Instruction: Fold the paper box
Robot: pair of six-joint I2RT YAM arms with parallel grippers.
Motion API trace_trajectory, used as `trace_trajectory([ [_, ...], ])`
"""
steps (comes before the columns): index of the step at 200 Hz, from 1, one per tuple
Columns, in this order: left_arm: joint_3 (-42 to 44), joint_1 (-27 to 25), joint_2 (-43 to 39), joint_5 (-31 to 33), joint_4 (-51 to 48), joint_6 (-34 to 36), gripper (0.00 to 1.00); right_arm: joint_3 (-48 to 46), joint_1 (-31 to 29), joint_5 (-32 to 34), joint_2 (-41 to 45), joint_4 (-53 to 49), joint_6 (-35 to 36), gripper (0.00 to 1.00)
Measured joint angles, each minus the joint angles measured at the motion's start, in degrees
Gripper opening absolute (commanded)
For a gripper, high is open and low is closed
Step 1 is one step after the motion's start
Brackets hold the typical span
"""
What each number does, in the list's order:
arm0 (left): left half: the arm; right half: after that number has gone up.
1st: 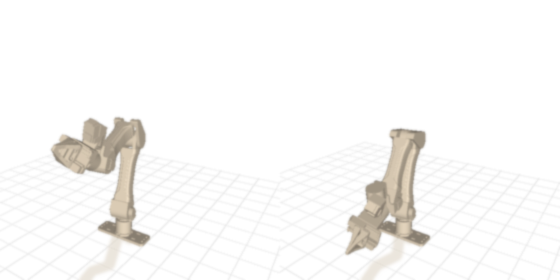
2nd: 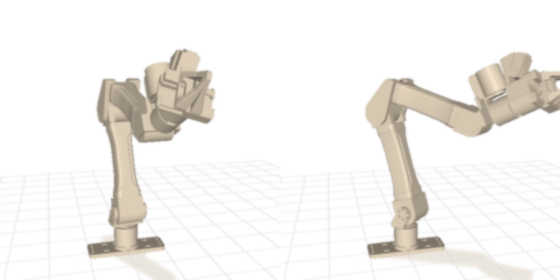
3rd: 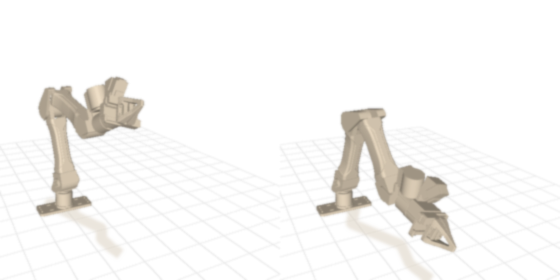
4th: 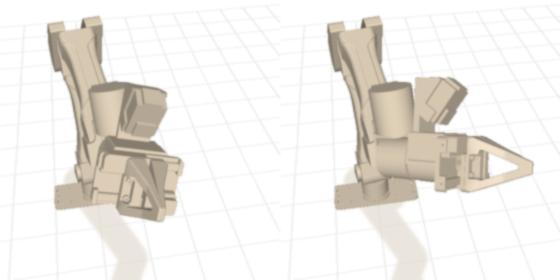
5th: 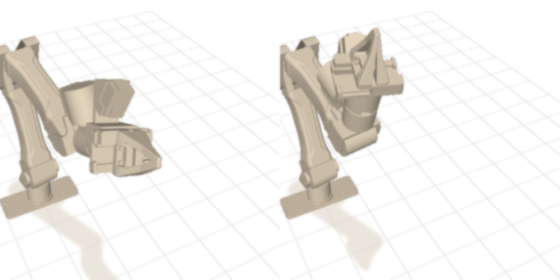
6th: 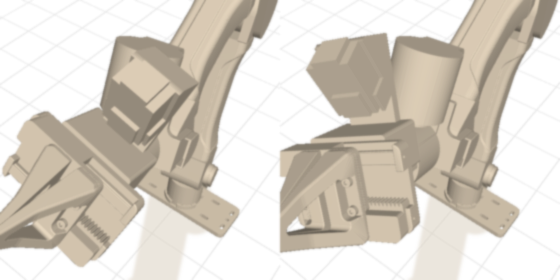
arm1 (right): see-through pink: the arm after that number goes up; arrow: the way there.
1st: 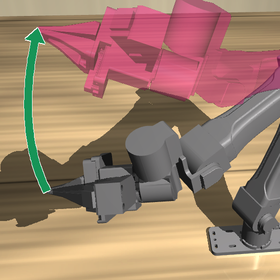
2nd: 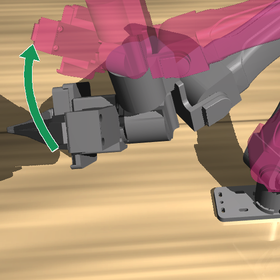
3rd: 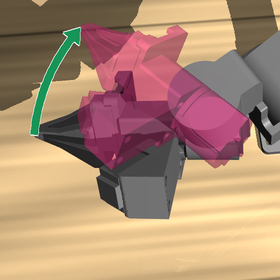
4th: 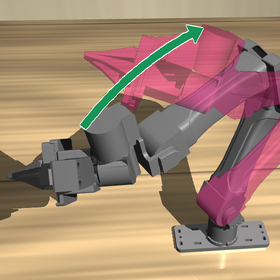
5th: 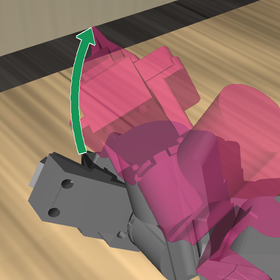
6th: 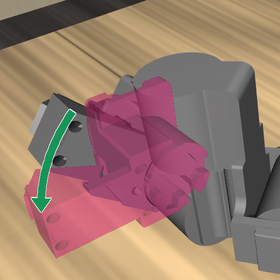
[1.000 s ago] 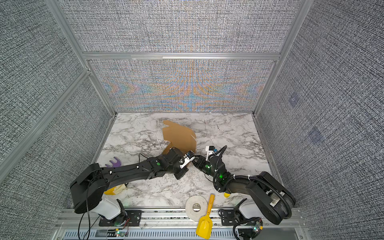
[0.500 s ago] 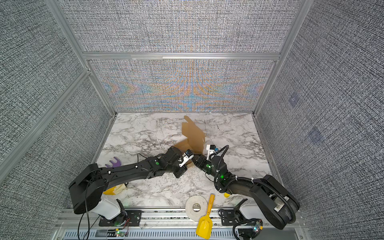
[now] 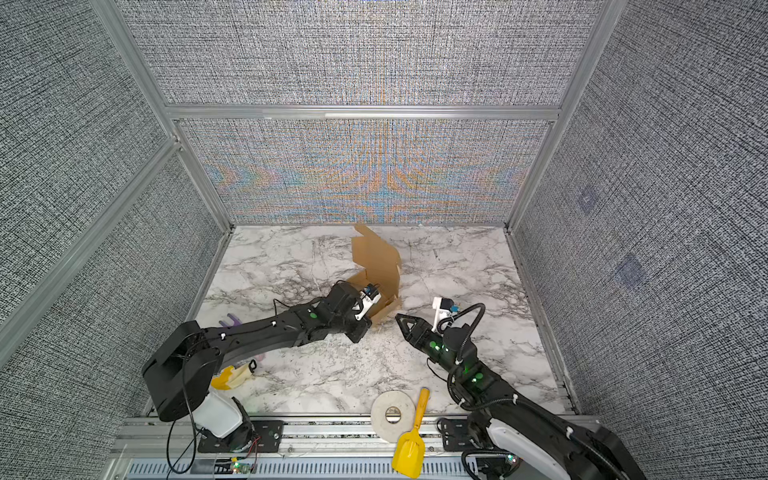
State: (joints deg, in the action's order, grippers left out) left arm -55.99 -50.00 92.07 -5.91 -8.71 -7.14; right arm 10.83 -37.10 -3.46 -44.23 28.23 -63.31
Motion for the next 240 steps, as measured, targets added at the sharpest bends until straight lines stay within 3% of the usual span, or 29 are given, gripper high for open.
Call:
trace_trajectory([
  [29,-1.38,2.91,1.57,-4.98,0.00,-2.12,0.02,-0.61,-0.33,3.13,2.25,-6.54,1.07,0.52],
  [89,-2.78,4.13,4.46,-12.04,0.07,-3.85,0.02,3.58,0.00,7.02,-3.56,-10.64,5.75,0.54],
  [119,-2.82,4.13,5.33,-12.26,0.02,-3.89,0.02,13.03,2.84,7.41,-7.82,-14.34,15.23,0.54],
  [175,-2.56,4.13,5.29,-12.46,0.04,-3.87,0.02,30.45,7.52,3.13,-21.22,-25.11,43.98,0.55],
  [240,-0.81,4.11,3.54,-12.68,1.05,-3.39,0.03,33.24,14.69,-5.79,-30.47,-26.73,52.72,0.48],
])
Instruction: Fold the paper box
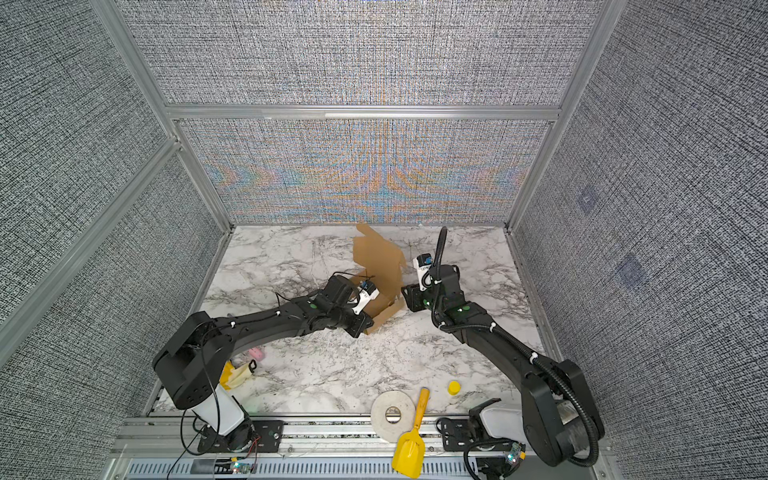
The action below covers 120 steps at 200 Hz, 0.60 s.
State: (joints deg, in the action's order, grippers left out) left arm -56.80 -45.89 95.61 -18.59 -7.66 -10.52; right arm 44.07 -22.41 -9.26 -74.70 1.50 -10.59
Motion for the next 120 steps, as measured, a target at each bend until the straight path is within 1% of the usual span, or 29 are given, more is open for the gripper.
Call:
trace_trajectory([
  [38,0.57,-0.04,-0.52,-0.92,0.24,0.57,0.03,1.77,3.04,-2.80,-1.84,-1.20,2.32,0.44],
  [64,1.01,-0.11,-0.74,-1.11,0.61,1.09,0.03,3.61,2.86,-5.11,-1.70,-2.99,2.78,0.44],
  [79,1.01,-0.11,-0.74,-1.09,0.59,1.16,0.03,3.56,2.23,-6.03,0.44,-2.97,2.71,0.47],
  [100,1.03,-0.33,-0.74,-1.07,0.63,1.38,0.04,0.33,0.87,-6.69,4.59,-1.20,2.08,0.56],
  [120,1.09,-0.55,-0.72,-1.05,0.61,1.55,0.04,-1.29,0.28,-7.21,5.01,-0.50,1.70,0.58],
])
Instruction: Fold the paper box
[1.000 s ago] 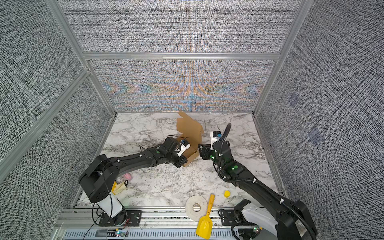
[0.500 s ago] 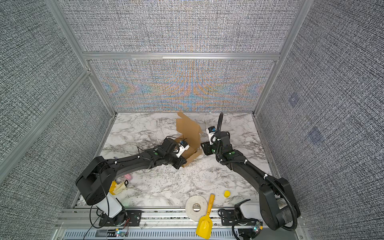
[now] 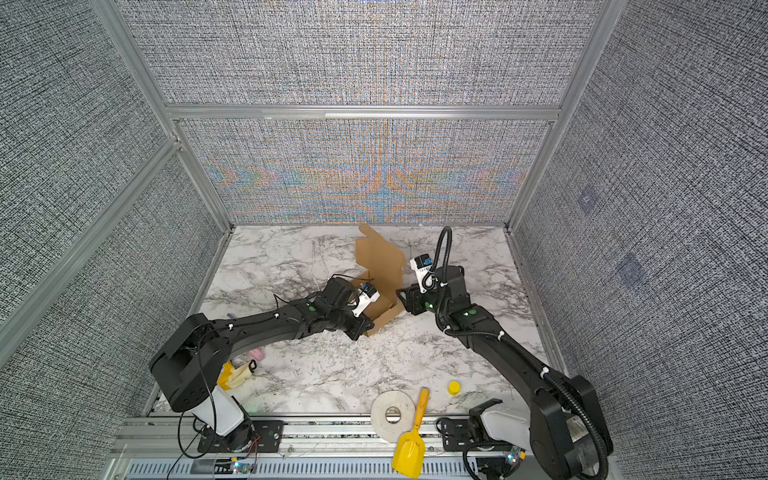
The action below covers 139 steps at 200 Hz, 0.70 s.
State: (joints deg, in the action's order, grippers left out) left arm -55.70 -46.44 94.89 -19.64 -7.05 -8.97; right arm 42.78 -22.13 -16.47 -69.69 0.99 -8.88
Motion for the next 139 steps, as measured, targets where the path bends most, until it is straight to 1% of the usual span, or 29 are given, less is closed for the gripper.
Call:
trace_trajectory([
  [30,0.00,-0.35,0.04,0.02,0.04,0.15,0.04,1.62,-0.31,0.70,-3.58,1.68,-0.28,0.56],
  [67,-0.26,-0.76,0.26,0.00,-0.07,0.42,0.04,2.80,-0.31,1.16,-7.19,2.91,0.39,0.41],
  [102,-0.11,-0.72,0.24,0.17,-0.04,0.61,0.03,3.74,0.42,1.18,-8.41,2.27,2.40,0.26],
  [115,-0.07,-0.72,0.07,0.11,-0.04,0.63,0.04,3.85,0.96,1.03,-8.31,1.75,3.30,0.24],
  [139,0.61,-0.74,-0.26,-0.02,0.02,1.03,0.04,3.85,2.25,0.57,-8.28,0.79,4.98,0.18],
])
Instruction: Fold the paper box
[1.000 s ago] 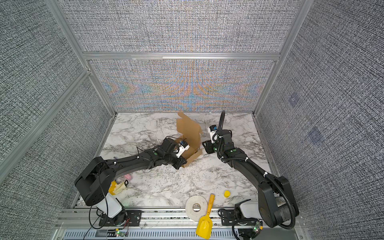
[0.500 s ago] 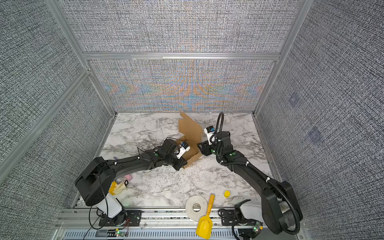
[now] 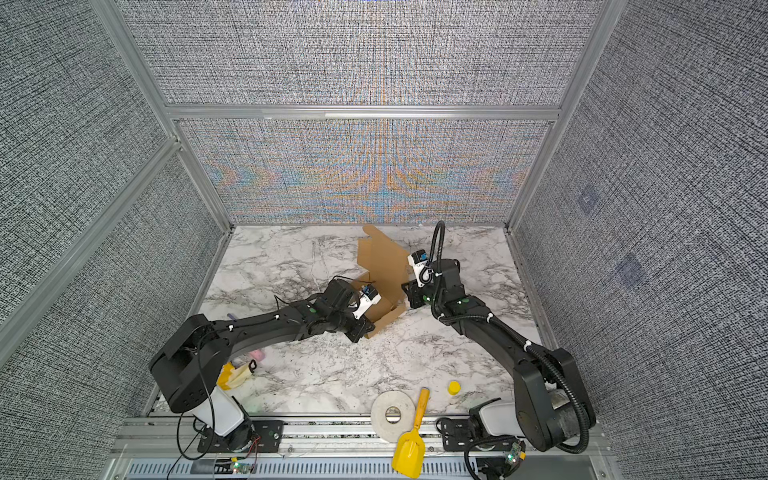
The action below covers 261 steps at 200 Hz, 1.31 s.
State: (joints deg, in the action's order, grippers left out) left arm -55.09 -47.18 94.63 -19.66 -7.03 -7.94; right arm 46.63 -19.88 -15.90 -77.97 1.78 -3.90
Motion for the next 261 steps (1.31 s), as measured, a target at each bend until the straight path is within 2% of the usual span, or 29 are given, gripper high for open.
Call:
trace_trajectory([
  [32,0.44,0.00,-0.61,-0.76,0.17,0.26,0.04,0.46,1.42,-1.55,0.26,-1.11,1.81,0.12],
  [87,1.11,0.02,-0.90,-1.55,0.48,0.48,0.04,1.05,2.40,-3.63,0.22,-2.47,4.76,0.10],
  [140,1.68,0.72,-1.38,-2.40,0.94,0.42,0.04,0.04,2.51,-4.96,0.90,-2.47,6.03,0.01],
  [220,3.78,6.25,-1.31,-7.93,4.39,-3.10,0.04,-1.60,2.51,-5.07,2.95,-2.47,7.63,0.03],
  [261,2.45,6.73,3.02,-8.98,5.25,-4.48,0.04,-1.29,2.51,-4.68,3.26,-2.45,7.61,0.06],
])
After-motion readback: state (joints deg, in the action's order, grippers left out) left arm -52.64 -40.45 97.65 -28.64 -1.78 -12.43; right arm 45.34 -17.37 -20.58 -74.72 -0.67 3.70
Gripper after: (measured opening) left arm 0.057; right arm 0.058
